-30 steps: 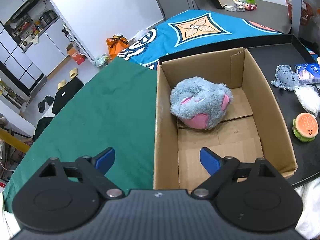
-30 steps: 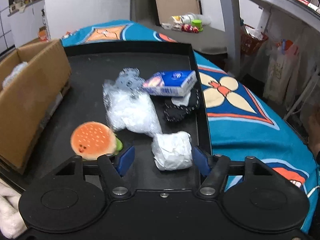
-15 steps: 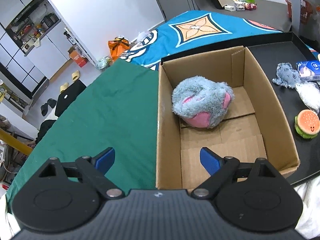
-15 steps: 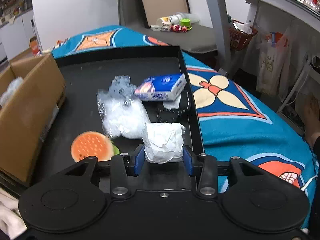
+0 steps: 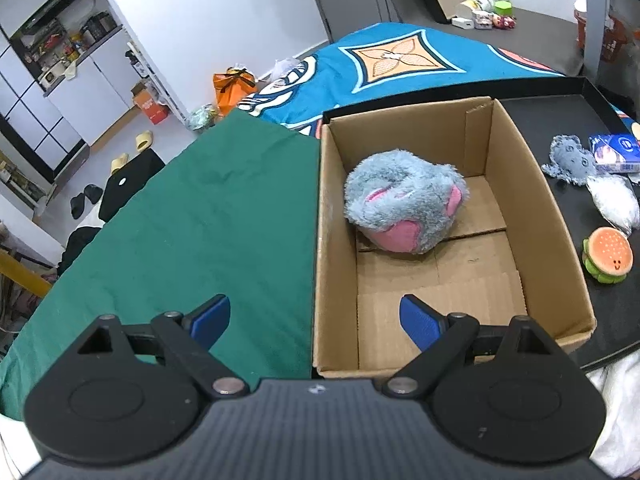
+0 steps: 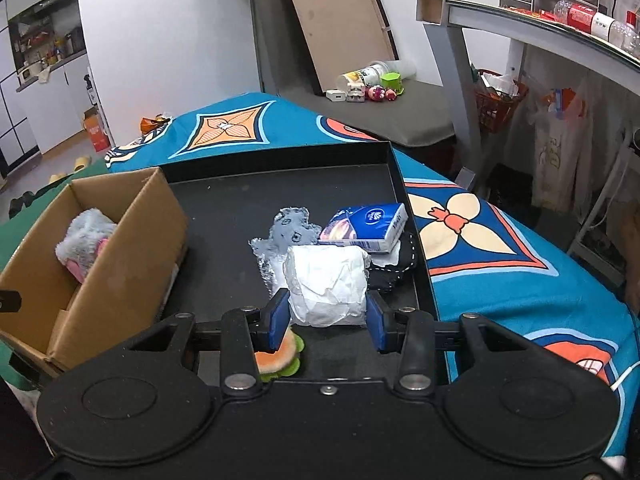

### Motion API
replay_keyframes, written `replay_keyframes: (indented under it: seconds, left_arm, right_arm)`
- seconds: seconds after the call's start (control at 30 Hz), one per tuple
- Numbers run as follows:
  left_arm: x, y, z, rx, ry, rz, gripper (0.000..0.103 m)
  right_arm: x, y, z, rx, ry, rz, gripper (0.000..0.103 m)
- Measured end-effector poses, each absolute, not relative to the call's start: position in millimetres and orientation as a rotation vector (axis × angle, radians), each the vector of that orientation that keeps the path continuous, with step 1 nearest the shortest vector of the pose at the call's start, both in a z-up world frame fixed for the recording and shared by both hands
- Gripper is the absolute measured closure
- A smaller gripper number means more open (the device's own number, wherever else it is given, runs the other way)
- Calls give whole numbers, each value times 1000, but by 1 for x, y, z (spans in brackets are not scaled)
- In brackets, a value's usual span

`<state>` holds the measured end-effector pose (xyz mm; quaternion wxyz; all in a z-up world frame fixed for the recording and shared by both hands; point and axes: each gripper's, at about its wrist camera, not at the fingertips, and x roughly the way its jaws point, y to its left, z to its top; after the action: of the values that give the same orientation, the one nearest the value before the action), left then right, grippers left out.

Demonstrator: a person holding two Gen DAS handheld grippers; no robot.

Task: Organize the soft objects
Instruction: 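Lift the white bundle with the right gripper and carry it into the box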

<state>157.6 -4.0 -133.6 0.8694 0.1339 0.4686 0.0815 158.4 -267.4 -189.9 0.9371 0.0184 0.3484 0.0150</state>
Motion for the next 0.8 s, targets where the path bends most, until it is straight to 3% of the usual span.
replay_keyframes:
  seconds: [0.5, 0.8]
  left_arm:
    - [157, 8, -134, 210, 973, 156, 16]
    - [157, 12, -136, 184, 981, 152, 26]
  right_arm:
    - [154, -232, -163, -30, 681, 50, 63]
    - [155, -203, -147, -62, 637, 118, 63]
